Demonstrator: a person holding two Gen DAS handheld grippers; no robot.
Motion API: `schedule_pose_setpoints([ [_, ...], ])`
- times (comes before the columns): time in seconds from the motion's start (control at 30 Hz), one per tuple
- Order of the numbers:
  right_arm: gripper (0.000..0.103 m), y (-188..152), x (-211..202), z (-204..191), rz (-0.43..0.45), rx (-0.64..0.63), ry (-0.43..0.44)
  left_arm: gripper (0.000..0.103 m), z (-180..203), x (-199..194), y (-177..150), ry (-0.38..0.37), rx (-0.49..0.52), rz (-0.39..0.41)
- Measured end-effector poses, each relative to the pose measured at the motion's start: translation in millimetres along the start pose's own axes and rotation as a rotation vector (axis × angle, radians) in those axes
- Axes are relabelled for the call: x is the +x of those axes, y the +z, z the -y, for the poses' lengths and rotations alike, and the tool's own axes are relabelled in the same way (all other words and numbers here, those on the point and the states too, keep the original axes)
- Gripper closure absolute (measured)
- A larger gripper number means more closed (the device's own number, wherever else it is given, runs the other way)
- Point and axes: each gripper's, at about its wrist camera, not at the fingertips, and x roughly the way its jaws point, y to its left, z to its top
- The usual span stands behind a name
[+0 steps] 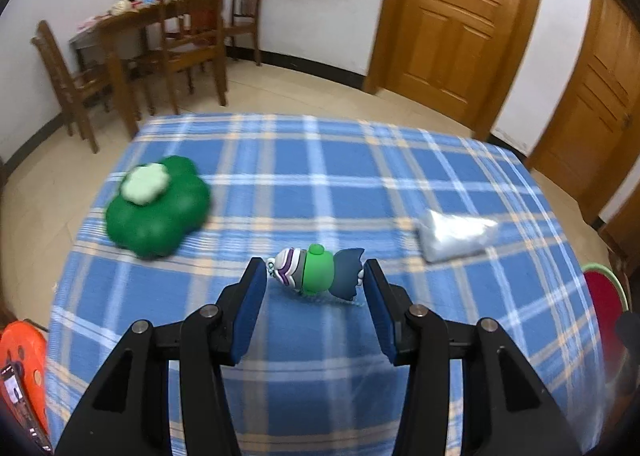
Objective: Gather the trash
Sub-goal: 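Grasp the green striped figure toy with the left gripper while the right gripper grasps the white foam bag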
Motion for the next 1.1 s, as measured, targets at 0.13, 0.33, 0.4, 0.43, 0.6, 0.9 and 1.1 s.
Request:
schedule_pose_setpoints([
  [0.13,0.017,4,18,-29,-0.015,-0.06,0.017,0.053,-17,1,0,0.021,-0.052,0.014],
  [0.33,0.016,9,50,-70,-0.039,-0.151,0.035,0.053,-36,2,-1,0.029,-0.107,0.03],
  [0.4,0.008,9,60,-78,-0.043,-0.169,0.035,0.053,-40,1,-1,0.034,-0.115,0.04],
  [0.43,0.007,10,66,-84,-0.043,-0.179,0.034,0.053,-41,1,-2,0.033,-0.12,0.042],
  [0.6,0.004,13,95,-103,-0.068,-0.224,0.012,0.053,-48,2,-4,0.024,-0.148,0.038],
  [0.9,0.0,20,129,-124,-0.073,-0.307,-0.056,0.053,-49,0,-3,0.008,-0.157,0.035],
  [1.1,0.0,25,144,-129,-0.085,-0.337,-0.079,0.053,-48,0,-3,0.009,-0.157,0.033],
])
